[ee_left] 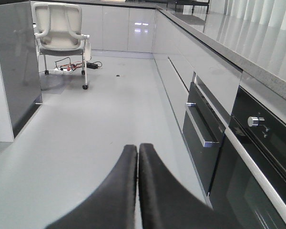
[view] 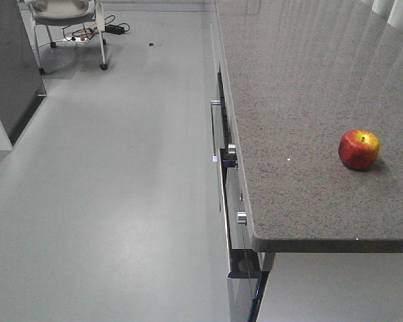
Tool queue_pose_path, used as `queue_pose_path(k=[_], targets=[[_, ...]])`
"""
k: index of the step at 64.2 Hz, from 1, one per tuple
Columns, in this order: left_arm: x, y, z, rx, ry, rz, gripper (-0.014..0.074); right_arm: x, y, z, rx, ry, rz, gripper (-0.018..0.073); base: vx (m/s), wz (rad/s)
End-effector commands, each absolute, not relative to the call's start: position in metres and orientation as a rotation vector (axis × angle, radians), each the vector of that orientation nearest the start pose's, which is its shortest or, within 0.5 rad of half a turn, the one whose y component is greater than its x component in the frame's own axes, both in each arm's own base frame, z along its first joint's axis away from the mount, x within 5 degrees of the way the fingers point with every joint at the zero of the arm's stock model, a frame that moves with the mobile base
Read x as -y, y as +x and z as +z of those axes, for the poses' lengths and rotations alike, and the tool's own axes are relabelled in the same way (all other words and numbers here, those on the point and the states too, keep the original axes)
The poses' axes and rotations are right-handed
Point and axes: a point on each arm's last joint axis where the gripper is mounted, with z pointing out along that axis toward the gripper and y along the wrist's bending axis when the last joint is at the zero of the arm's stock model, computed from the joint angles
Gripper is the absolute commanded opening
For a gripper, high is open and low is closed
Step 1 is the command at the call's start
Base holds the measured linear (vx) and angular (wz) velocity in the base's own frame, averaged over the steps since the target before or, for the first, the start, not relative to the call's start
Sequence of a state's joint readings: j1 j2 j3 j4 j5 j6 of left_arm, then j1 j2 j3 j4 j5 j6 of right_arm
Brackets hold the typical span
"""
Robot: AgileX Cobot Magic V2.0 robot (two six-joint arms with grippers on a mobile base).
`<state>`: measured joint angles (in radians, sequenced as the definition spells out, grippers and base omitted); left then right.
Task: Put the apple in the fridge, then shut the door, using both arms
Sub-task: 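Move the right gripper above the red-yellow apple on the countertop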
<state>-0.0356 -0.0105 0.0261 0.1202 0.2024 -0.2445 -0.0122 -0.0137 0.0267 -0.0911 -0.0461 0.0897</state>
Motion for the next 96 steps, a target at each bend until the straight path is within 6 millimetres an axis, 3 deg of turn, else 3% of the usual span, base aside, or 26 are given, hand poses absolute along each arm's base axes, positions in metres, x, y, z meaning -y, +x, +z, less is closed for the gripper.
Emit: queue_pose_path(k=[1, 64, 78, 86, 96], targets=[[0.0, 0.056, 0.187, -1.637, -0.093, -0.11, -0.0006, 0.0, 0.054, 0.212, -1.376, -0.003, -0.018, -0.0003, 0.0, 0.0], [0.0, 0.056, 0.187, -1.637, -0.093, -0.11, -0.0006, 0.0, 0.054, 0.212, -1.376, -0.002, -0.017, -0.0003, 0.0, 0.0], [0.0, 0.056, 0.187, -1.637, -0.093, -0.11, -0.0006, 0.003, 0.053, 0.218, -1.291, 0.262, 0.277, -0.0003, 0.0, 0.0], [0.0, 0.056, 0.187, -1.637, -0.093, -0.11, -0.0006, 0.002, 0.05, 0.237, -1.3, 0.281, 0.305, -0.0003, 0.0, 0.0], [0.0, 0.056, 0.187, -1.637, -0.093, -0.11, -0.0006, 0.0, 0.045, 0.297, -1.382, 0.21, 0.232, -0.0003, 0.0, 0.0]])
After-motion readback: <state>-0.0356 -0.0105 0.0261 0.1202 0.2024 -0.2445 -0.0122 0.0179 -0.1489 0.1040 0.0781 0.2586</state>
